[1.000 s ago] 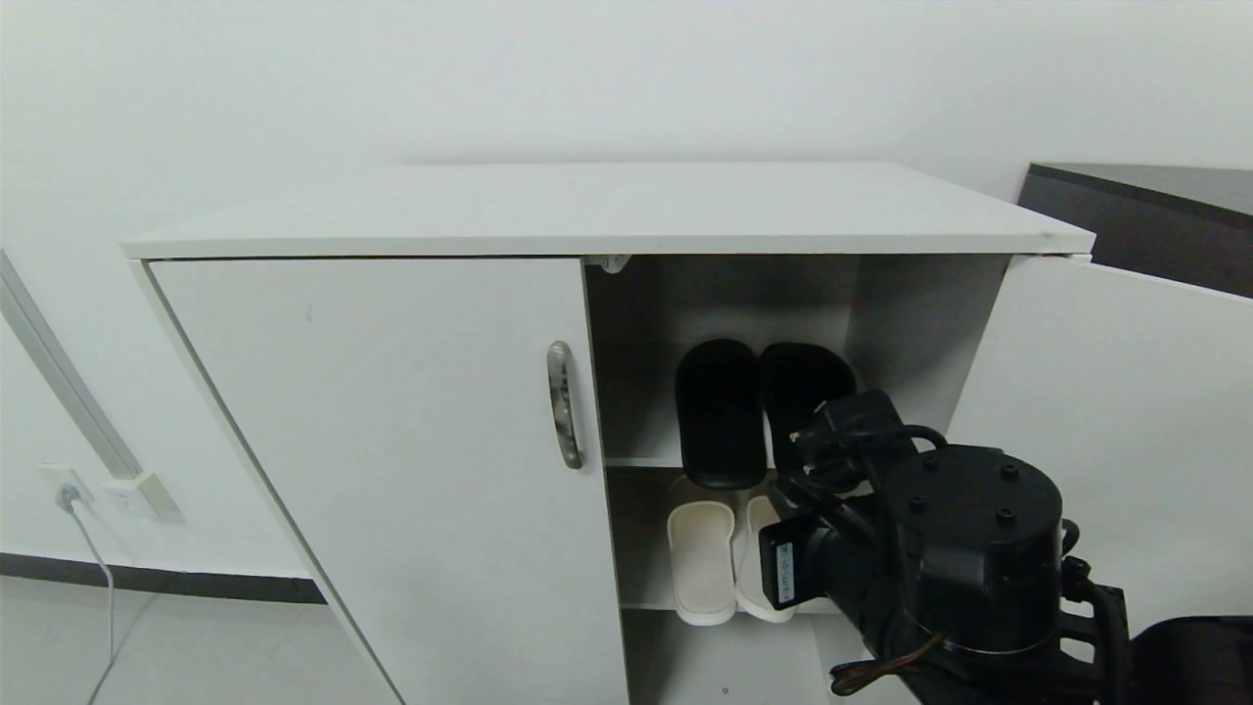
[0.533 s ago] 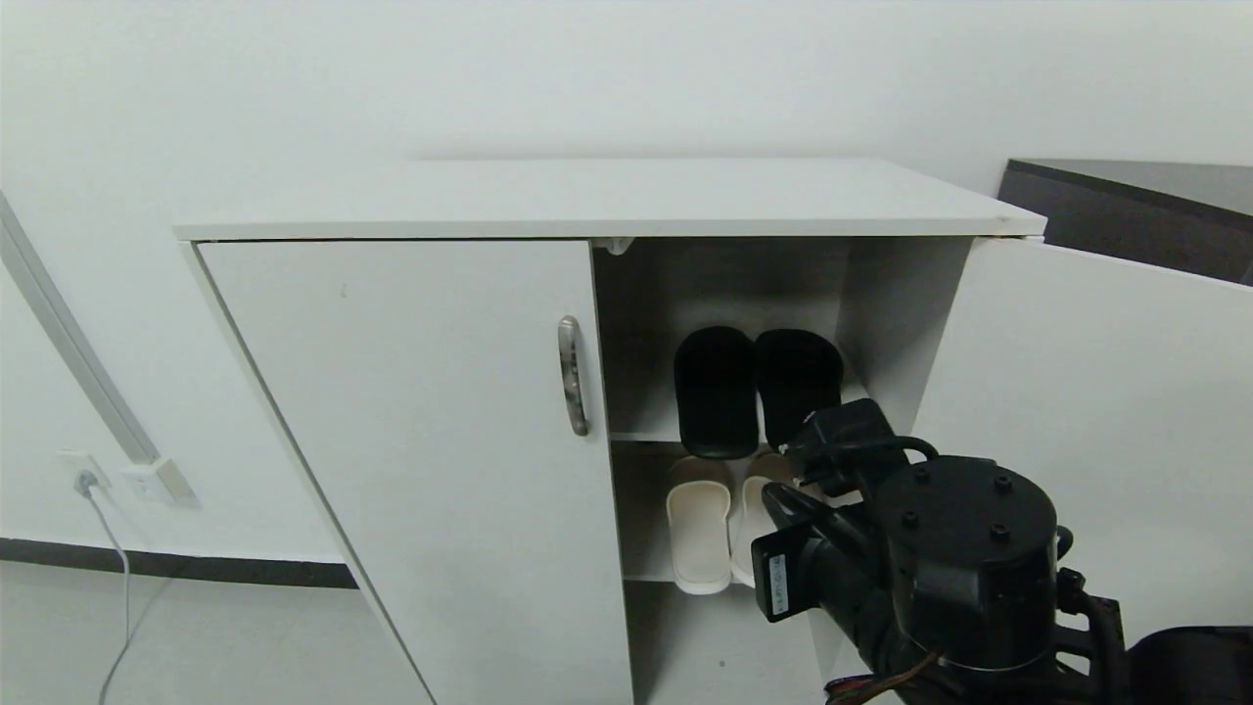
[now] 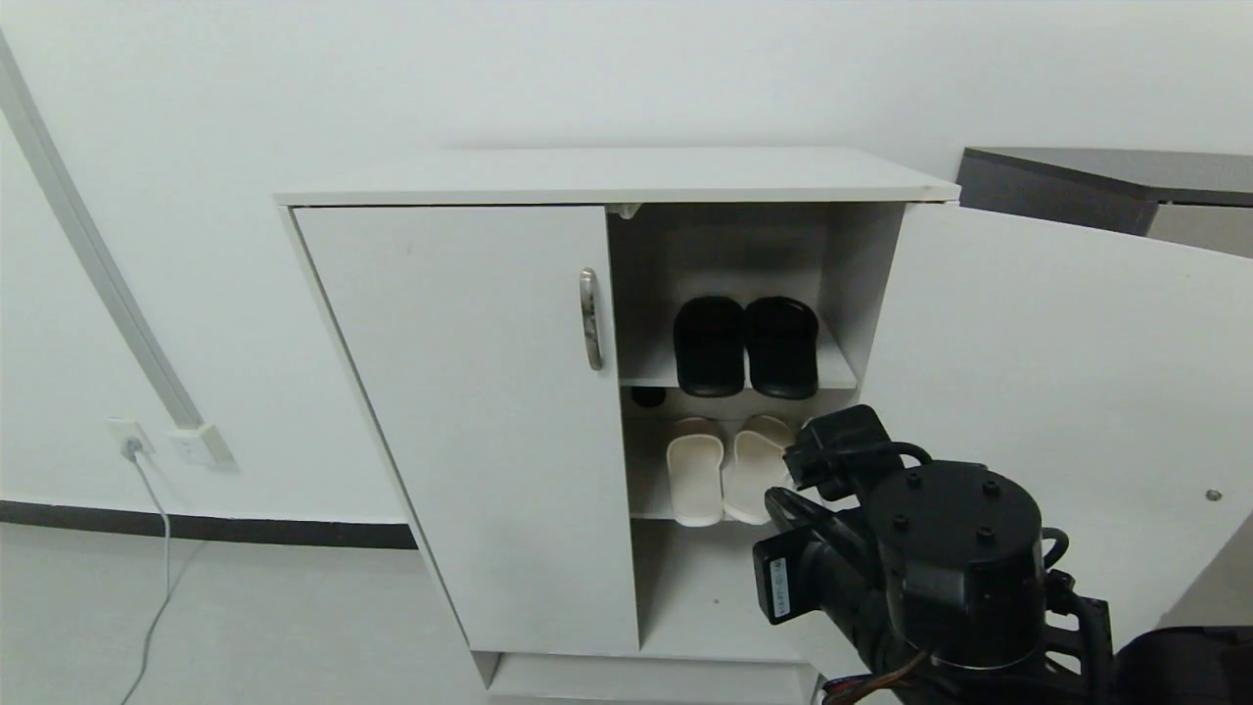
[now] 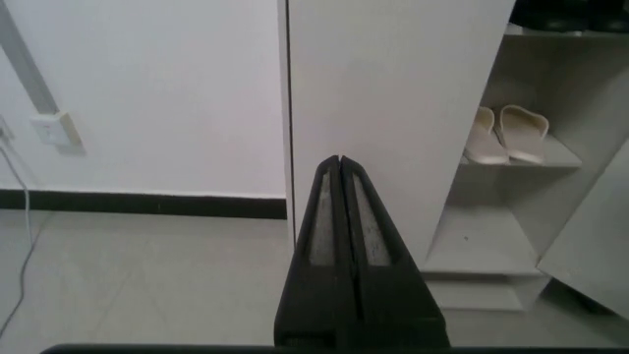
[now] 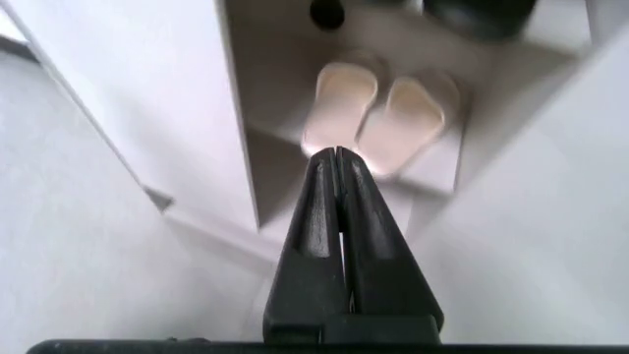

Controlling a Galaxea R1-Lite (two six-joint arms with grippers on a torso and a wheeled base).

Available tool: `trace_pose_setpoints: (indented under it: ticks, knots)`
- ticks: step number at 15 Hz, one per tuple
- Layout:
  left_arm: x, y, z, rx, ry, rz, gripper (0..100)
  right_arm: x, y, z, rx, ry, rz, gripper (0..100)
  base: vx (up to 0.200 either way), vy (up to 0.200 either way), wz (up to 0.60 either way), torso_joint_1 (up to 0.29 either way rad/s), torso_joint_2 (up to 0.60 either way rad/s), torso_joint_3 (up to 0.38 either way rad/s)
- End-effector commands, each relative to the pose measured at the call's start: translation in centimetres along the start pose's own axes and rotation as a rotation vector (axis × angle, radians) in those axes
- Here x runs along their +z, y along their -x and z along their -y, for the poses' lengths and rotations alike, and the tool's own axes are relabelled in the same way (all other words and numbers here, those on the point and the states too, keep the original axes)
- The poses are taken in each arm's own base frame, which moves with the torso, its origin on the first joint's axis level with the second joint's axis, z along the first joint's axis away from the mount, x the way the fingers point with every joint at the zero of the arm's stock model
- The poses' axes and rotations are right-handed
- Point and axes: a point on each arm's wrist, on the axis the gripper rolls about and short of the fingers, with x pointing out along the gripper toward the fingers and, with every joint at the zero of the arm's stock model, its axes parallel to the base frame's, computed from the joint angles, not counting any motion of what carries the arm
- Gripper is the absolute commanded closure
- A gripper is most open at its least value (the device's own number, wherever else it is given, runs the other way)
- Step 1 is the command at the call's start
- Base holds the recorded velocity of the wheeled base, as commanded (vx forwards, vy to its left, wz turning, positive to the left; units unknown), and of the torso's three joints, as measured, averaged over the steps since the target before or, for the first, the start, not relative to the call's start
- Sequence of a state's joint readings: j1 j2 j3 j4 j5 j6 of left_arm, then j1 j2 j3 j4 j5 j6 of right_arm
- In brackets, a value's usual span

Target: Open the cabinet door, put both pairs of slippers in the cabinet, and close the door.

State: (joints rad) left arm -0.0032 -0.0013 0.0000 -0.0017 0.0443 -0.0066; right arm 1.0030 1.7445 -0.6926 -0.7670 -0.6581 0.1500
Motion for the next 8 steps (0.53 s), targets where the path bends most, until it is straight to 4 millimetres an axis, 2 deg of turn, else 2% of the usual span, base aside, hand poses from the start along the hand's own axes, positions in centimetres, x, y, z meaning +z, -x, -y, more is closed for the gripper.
trace_pose_setpoints:
  ticks: [1, 6, 8]
  knots:
    - [0.0, -0.01, 0.0, 0.0, 0.001, -0.001, 100, -0.42, -0.19, -0.1, -0.002, 0.009, -0.012, 100, -0.2, 0.0, 0.0, 0.002, 0.0, 0.002]
    - [0.0, -0.01, 0.0, 0.0, -0.001, -0.001, 100, -0.69, -0.29, -0.09, 0.007, 0.004, -0.009, 100, -0.2, 0.0, 0.0, 0.002, 0.0, 0.004]
    - [0.0, -0.01, 0.0, 0.002, -0.001, -0.001, 100, -1.0, -0.45, -0.11, 0.005, 0.011, 0.001, 100, 0.0, 0.0, 0.0, 0.0, 0.0, 0.0]
